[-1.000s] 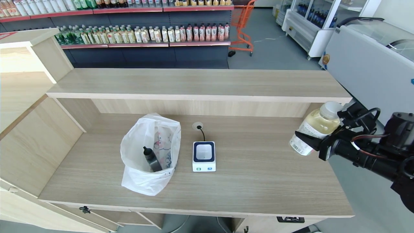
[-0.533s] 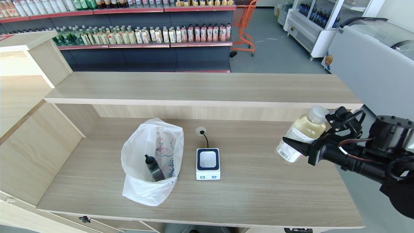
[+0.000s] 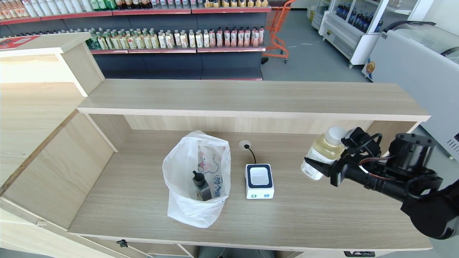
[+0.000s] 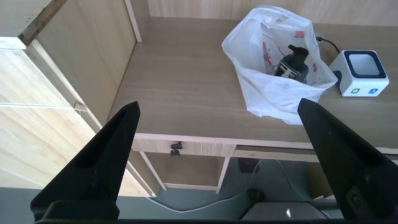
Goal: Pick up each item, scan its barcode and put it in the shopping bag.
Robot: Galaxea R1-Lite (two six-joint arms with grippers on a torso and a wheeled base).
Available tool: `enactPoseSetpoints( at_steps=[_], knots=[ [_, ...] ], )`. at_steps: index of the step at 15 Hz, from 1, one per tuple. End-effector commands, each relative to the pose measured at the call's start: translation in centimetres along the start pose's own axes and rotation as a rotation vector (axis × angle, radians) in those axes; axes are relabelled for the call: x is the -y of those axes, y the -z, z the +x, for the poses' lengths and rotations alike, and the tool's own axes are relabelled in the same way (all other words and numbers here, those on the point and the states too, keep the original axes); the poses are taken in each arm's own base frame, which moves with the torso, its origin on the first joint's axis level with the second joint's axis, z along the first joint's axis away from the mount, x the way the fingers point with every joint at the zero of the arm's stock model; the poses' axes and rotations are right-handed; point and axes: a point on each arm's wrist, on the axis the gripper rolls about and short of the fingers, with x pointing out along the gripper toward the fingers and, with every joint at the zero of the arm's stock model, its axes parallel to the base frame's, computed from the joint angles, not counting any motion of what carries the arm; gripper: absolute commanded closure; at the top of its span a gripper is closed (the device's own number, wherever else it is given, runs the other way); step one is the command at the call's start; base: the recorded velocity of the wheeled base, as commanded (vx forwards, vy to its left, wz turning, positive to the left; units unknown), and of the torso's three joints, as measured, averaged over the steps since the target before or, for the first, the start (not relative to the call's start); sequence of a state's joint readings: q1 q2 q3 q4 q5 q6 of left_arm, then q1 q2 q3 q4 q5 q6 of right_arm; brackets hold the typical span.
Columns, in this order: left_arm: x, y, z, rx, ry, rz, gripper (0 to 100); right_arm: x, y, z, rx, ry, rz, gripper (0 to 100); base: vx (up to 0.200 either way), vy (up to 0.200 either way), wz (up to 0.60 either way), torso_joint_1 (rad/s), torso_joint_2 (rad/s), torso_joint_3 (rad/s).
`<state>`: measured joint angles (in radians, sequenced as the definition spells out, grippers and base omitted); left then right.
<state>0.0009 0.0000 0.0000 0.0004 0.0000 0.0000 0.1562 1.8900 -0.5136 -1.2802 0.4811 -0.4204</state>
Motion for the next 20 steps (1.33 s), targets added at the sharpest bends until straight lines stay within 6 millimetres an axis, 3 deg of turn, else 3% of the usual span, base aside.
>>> enactPoseSetpoints(
  at_steps=[1, 11, 15, 20],
  knots=[
    [0.0, 0.0, 0.0, -0.001, -0.001, 0.000, 0, 0.1, 2.7, 2.9, 0.010, -0.010, -0.039, 100, 0.000, 0.000, 0.00, 0.000, 0.00, 0.000],
    [0.0, 0.0, 0.0, -0.001, -0.001, 0.000, 0, -0.9, 5.0, 8.2, 0.154, -0.140, -0.232, 100, 0.000, 0.000, 0.00, 0.000, 0.00, 0.000],
    [0.0, 0.0, 0.0, -0.001, -0.002, 0.000, 0, -3.0, 5.4, 10.0, 0.194, -0.199, -0.280, 100, 0.000, 0.000, 0.00, 0.000, 0.00, 0.000],
    [0.0, 0.0, 0.0, -0.001, -0.001, 0.000, 0, -3.6, 7.4, 11.6, 0.207, -0.236, -0.367, 100, 0.000, 0.000, 0.00, 0.000, 0.00, 0.000]
  ],
)
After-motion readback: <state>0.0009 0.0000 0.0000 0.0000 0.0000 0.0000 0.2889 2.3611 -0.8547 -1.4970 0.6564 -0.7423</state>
